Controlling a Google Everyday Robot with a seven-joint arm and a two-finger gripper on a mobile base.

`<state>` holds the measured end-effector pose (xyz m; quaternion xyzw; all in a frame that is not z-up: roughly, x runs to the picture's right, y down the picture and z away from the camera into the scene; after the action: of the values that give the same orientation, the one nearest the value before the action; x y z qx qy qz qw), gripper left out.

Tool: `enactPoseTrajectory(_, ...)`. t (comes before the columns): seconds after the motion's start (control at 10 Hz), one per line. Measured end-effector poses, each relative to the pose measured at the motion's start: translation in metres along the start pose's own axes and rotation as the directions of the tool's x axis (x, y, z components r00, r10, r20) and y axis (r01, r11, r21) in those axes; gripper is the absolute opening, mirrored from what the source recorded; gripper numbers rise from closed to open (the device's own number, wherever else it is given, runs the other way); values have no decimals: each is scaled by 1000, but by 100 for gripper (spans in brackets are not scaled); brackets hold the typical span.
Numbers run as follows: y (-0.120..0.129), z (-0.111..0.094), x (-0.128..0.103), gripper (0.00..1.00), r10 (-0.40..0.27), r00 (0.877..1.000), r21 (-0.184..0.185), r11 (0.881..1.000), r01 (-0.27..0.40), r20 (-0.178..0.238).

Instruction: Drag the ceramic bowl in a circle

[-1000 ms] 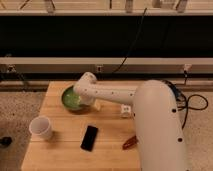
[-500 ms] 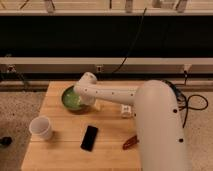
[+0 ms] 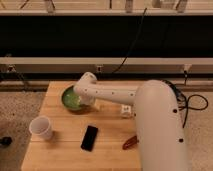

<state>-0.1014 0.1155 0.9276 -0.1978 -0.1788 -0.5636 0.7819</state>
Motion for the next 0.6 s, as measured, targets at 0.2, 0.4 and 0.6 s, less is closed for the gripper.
enactPoseTrajectory(0.2, -1, 0, 1, 72, -6, 1000, -1, 1000, 6, -2)
enactPoseTrajectory(0.4, 0, 0, 1, 66, -10, 1000, -2, 1000, 10, -5)
enactPoseTrajectory(0.6, 1, -1, 4, 66, -10, 1000, 0, 1000, 10, -6)
